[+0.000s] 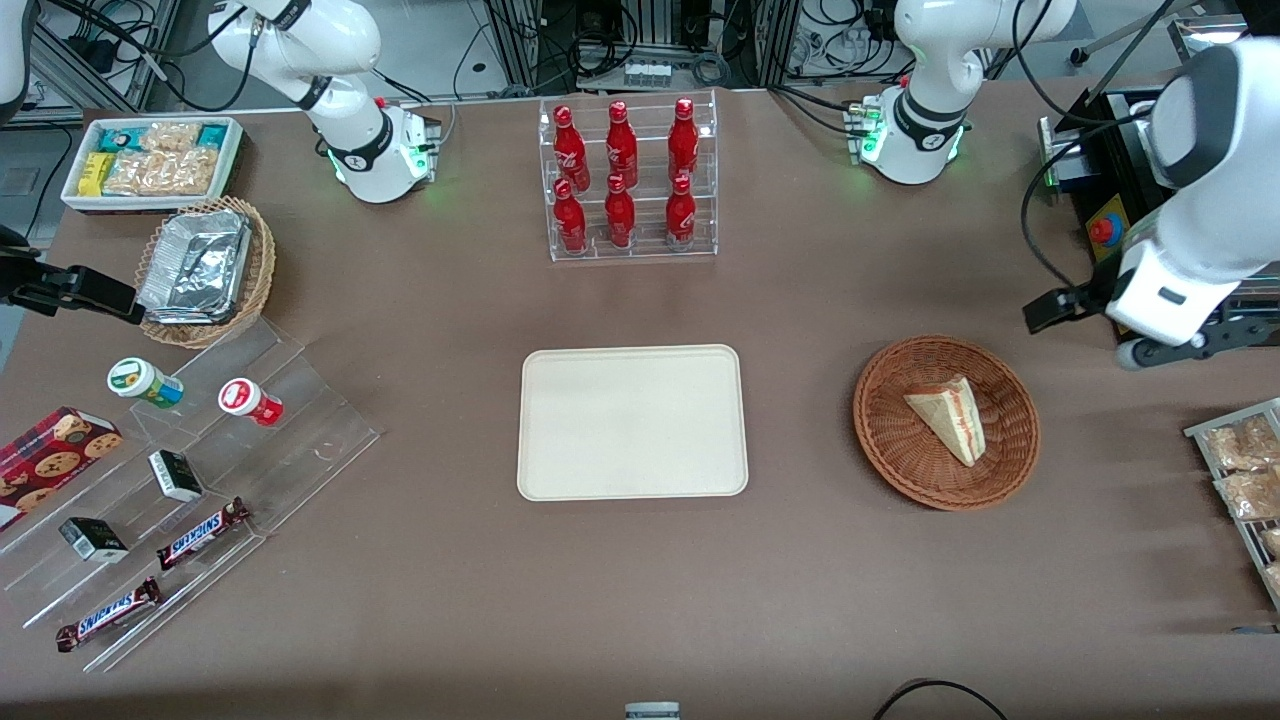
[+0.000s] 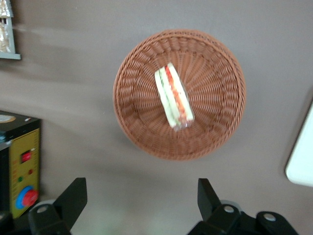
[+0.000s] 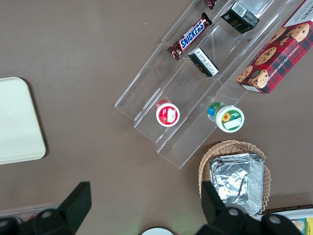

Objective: Place sandwich from basket to tray
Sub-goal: 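Move the left gripper over the sandwich in the wicker basket, then lower the left gripper and close it on the wrapped sandwich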

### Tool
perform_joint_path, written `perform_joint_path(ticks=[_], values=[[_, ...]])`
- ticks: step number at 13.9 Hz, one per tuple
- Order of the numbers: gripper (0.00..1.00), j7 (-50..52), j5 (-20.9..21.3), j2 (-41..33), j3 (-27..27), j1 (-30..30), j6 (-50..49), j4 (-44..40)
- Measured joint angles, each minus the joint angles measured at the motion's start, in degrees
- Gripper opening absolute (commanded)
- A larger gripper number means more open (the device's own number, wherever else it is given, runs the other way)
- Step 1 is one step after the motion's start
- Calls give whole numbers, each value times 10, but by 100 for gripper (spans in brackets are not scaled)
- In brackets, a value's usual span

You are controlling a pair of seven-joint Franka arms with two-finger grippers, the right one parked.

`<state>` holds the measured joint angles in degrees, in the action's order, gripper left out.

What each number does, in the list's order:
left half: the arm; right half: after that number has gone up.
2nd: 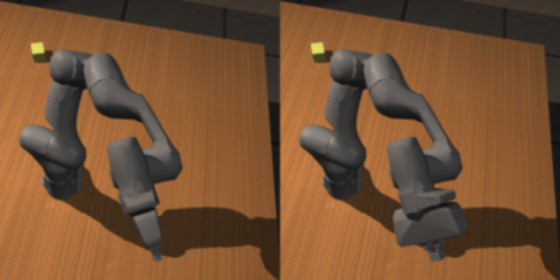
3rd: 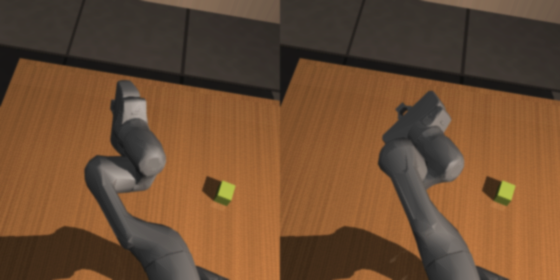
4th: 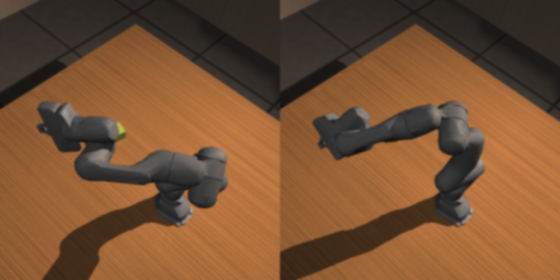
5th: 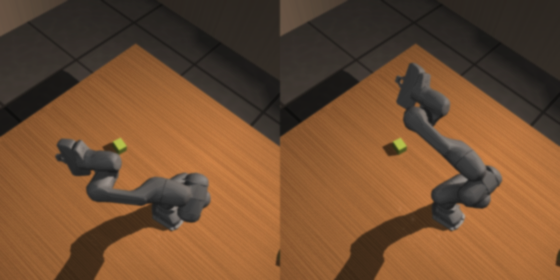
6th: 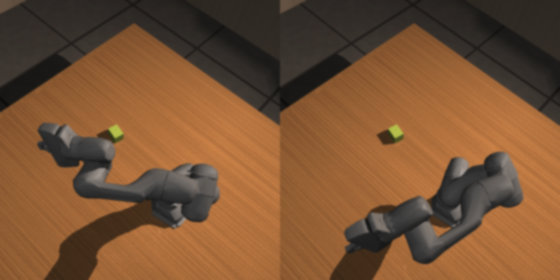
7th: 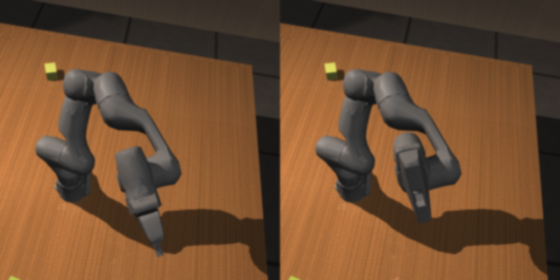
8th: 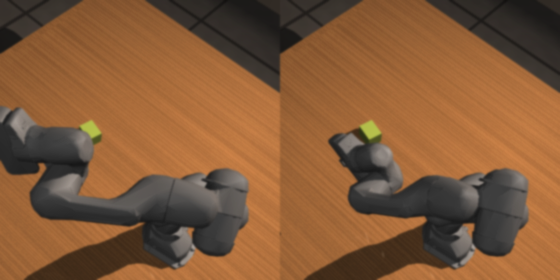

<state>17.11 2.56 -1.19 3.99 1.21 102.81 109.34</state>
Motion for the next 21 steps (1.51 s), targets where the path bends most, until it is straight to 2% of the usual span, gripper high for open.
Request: perform_joint_path(ticks=[3, 7, 18, 19, 20, 21], values=[[100, 92, 0, 0, 2, -1, 118, 73], [100, 129, -3, 10, 4, -4, 214, 152], [100, 190, -6, 125, 7, -22, 345, 171], [95, 194, -6, 137, 7, -22, 357, 171], [59, 195, -6, 147, 7, -22, 365, 171], [1, 196, -6, 155, 7, -22, 369, 171]])
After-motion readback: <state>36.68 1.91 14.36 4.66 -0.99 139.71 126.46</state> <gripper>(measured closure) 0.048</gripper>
